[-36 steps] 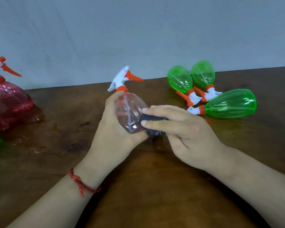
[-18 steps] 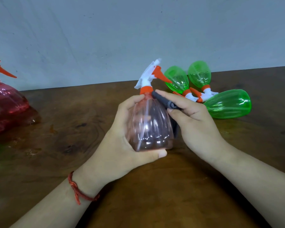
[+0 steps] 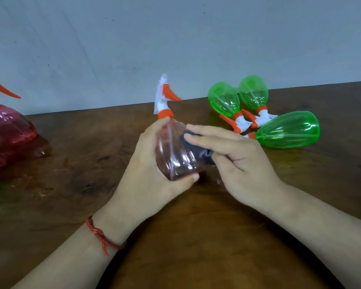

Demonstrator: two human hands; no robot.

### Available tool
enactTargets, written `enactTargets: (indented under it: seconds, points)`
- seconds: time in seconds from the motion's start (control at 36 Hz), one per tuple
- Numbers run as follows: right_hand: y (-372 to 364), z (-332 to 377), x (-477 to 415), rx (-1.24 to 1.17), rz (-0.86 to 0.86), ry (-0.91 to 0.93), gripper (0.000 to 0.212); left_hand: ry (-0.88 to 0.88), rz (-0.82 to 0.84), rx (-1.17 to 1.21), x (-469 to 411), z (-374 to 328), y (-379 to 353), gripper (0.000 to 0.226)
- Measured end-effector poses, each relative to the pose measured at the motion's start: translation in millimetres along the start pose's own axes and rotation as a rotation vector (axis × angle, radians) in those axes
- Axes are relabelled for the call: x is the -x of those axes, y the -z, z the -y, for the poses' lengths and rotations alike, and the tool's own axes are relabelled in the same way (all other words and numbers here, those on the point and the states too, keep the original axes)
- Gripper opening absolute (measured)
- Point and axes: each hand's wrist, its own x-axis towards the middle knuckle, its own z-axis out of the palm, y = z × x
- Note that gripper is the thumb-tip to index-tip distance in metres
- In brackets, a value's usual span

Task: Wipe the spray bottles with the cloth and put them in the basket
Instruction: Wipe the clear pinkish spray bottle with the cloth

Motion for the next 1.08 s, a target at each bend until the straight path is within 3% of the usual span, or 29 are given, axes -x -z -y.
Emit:
enactTargets:
  seconds: [0.19,0.42,0.58,0.72,0.81,0.97,1.08]
  points:
    - [-7.4,3.7,3.4,0.194,0.13,0.13,0.062,0.069,-0.099,-0.128,-2.4,4.2,9.6,0.112]
    - [-0.5,2.2,-2.3,0.145,0.013,0.008,0.061,-0.063,0.035,-0.153,0.3,-5.4,3.5,0.108]
    - [-0.6,1.0,-7.2,-0.074,-0.036,-0.227,0.06,-0.068,0.137,-0.131,3.9,-10.8,0.7,0.11]
    - [3.4,1.4,-13.4,-0.354,-0.1,-0.395,0.057,-0.047,0.152,0.067,6.1,-18.4,-1.9,0.11]
    - [5.2,3.1,-12.5,-0.349,-0.099,-0.395,0.056,-0.037,0.177,0.081,5.6,-18.3,-1.3,0.113]
    - [5.7,2.8,-10.5,-0.241,-0.102,-0.334,0.052,-0.066,0.18,-0.129,0.6,-11.8,-0.2,0.118]
    - [4.5,-0.1,-8.8,-0.145,-0.113,-0.265,0.047,-0.098,0.15,-0.083,2.6,-13.2,-3.2,0.111]
